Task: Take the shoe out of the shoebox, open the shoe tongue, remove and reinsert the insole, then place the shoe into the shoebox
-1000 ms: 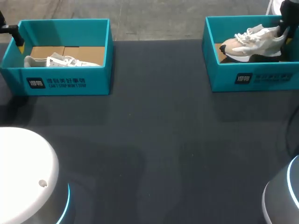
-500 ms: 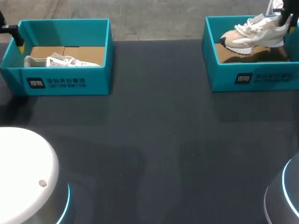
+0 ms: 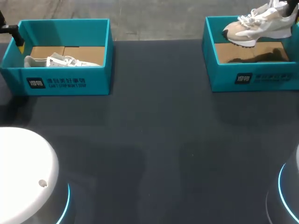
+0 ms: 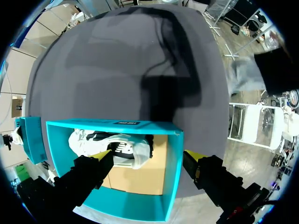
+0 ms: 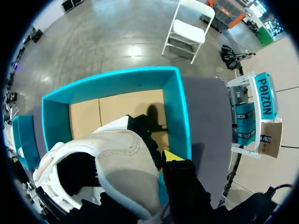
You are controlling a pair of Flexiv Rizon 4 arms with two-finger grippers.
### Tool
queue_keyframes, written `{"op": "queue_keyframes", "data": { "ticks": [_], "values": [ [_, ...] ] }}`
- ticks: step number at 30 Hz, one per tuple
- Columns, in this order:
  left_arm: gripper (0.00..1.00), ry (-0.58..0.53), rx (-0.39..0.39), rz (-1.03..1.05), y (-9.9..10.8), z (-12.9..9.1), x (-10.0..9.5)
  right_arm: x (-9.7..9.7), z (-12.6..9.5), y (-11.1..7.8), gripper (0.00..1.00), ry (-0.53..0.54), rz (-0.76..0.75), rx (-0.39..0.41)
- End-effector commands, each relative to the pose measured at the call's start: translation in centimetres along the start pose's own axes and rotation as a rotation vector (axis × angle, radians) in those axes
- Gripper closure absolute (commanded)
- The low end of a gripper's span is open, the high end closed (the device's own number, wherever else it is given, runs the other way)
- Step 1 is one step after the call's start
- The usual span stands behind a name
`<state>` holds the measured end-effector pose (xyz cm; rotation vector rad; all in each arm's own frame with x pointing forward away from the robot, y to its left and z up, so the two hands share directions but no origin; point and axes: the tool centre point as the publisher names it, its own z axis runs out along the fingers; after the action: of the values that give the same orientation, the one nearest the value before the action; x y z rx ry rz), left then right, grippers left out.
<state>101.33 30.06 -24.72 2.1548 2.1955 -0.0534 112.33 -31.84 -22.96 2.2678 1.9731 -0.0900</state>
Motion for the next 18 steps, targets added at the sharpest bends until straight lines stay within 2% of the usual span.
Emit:
{"op": "queue_keyframes", "data": {
  "ticks": [1,9,12,18],
  "values": [
    [0.00,0.002,0.000,0.001,0.0,-0.1,0.0,-0.2,-2.5,-1.0,1.00,-0.001,0.004,-0.035],
    [0.00,0.002,0.000,0.001,0.0,-0.1,0.0,-0.5,-5.1,-1.6,1.00,0.056,-0.019,-0.066],
    [0.00,0.002,0.000,0.001,0.0,-0.1,0.0,-0.4,-5.6,-1.8,1.00,0.090,-0.034,-0.094],
    [0.00,0.002,0.000,0.001,0.0,-0.1,0.0,-0.4,-5.6,-1.8,1.00,0.090,-0.034,-0.094]
  ]
}}
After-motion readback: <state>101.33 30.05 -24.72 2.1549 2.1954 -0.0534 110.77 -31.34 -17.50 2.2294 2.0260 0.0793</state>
